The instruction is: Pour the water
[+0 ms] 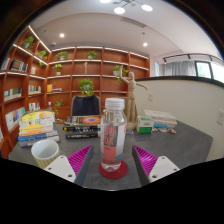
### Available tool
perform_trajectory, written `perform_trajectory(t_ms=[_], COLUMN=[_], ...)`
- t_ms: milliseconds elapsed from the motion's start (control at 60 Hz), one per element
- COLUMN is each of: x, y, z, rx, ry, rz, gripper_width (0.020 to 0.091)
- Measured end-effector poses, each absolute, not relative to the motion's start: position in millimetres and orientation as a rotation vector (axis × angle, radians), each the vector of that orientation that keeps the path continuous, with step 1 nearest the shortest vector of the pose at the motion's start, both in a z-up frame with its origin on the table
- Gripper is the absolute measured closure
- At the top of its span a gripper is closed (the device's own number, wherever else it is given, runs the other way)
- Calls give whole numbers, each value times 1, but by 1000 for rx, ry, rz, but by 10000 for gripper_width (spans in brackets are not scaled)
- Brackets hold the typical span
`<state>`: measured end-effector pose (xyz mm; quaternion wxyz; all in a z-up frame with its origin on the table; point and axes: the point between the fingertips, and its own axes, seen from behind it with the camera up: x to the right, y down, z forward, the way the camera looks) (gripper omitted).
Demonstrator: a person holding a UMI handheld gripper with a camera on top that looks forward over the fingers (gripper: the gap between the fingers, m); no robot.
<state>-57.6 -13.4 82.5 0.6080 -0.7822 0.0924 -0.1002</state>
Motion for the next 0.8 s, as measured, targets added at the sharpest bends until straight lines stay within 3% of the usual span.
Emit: perform_trajectory(t_ms=[300, 550, 800], x=[-81, -93, -96], y=[-114, -156, -157], z=[159, 180, 181], rx=[-1699, -1666, -1653], ry=[195, 146, 154], rz=[-145, -110, -90], gripper_width=[286, 289, 293])
